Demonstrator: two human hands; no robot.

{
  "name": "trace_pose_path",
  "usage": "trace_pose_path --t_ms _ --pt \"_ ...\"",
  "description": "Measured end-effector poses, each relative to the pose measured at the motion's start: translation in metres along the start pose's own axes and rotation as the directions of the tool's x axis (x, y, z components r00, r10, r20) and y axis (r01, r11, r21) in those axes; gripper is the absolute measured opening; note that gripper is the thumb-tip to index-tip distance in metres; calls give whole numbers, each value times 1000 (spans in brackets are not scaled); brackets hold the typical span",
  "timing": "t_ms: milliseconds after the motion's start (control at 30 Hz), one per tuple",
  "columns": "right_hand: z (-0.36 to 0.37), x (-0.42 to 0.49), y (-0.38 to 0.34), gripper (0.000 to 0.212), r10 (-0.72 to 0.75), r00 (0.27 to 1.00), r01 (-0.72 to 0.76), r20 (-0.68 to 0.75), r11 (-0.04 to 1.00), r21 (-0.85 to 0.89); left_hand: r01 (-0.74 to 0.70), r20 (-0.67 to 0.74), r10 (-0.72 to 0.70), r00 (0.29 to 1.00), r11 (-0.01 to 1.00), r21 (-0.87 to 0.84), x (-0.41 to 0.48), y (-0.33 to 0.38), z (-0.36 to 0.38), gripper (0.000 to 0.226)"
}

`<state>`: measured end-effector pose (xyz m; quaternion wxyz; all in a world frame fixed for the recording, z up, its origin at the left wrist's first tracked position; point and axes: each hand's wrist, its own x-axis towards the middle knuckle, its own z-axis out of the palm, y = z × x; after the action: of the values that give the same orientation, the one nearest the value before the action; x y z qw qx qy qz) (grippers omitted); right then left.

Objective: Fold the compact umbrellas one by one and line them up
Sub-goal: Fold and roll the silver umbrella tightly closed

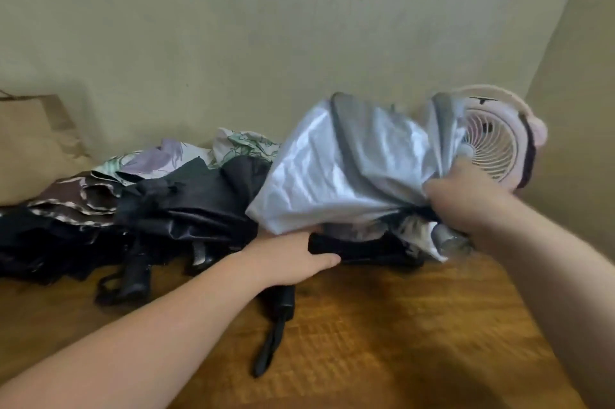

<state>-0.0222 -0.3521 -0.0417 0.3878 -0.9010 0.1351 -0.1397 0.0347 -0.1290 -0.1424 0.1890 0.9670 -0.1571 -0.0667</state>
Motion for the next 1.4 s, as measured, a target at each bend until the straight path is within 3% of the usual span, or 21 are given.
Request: trace_pose_path --t_ms 67,133,200,267,333,400,467,567,667,733,800,867,967,1033,1167,1267,1333,1400 --pt "41 -8 13 54 2 998 6 71 994 -106 39 12 -37 999 973 -227 -30 3 -7 72" --pt "79 -22 20 59 23 983 -14 180 998 -54 -3 -63 -34 997 862 -507 -49 7 -10 43" --pt "104 -32 23 63 -42 968 39 248 999 18 -49 -113 -68 991 607 -793 -57 5 -12 33" --pt "112 -38 21 59 -84 976 71 199 995 72 -33 -64 -79 995 343 -939 -57 5 -12 41" --pt "108 -49 10 54 -147 984 130 101 979 155 23 13 -48 999 205 -979 -61 14 -14 46" --pt "99 -73 -8 40 -289 957 283 6 941 186 55 52 -35 998 111 -992 -68 27 -21 47" --pt "90 -101 -28 23 -444 896 437 3 884 168 70 70 -7 997 -35 -997 -73 35 -28 31" --pt "75 -128 -55 14 -557 811 511 179 824 244 -33 -39 33 999 -176 -984 -85 27 -41 33" --pt "63 -146 -67 37 -590 695 524 410 807 272 -161 -158 -35 987 -269 -950 -109 1 -60 30" --pt "63 -156 -62 46 -651 650 654 392 742 148 -225 -197 -124 972 -283 -932 -121 -29 -72 23" --pt "73 -153 -49 29 -650 718 662 247 748 44 -282 -211 -279 937 -247 -927 -131 -64 -81 23" --pt "91 -131 -30 29 -530 836 544 142 835 -87 -291 -197 -412 890 -177 -940 -145 -94 -84 36" --pt "125 -88 -10 72 -286 940 328 186 909 -257 -240 -149 -523 839 -111 -964 -161 -118 -75 43" --pt "149 -60 -12 92 -168 960 223 223 941 -253 -248 -162 -586 794 -70 -966 -163 -127 -63 27" --pt "188 -20 -35 109 60 954 25 294 961 -277 -258 -143 -713 686 -55 -965 -154 -124 -46 9" --pt "207 -3 -39 120 138 949 -27 283 932 -362 -234 -205 -741 639 66 -970 -138 -125 -41 19" --pt "216 4 -38 116 127 942 -22 310 947 -321 -193 -268 -705 656 186 -963 -127 -124 -39 28" --pt "226 11 -33 74 81 956 -2 282 963 -269 -128 -314 -678 665 311 -942 -116 -120 -37 29"
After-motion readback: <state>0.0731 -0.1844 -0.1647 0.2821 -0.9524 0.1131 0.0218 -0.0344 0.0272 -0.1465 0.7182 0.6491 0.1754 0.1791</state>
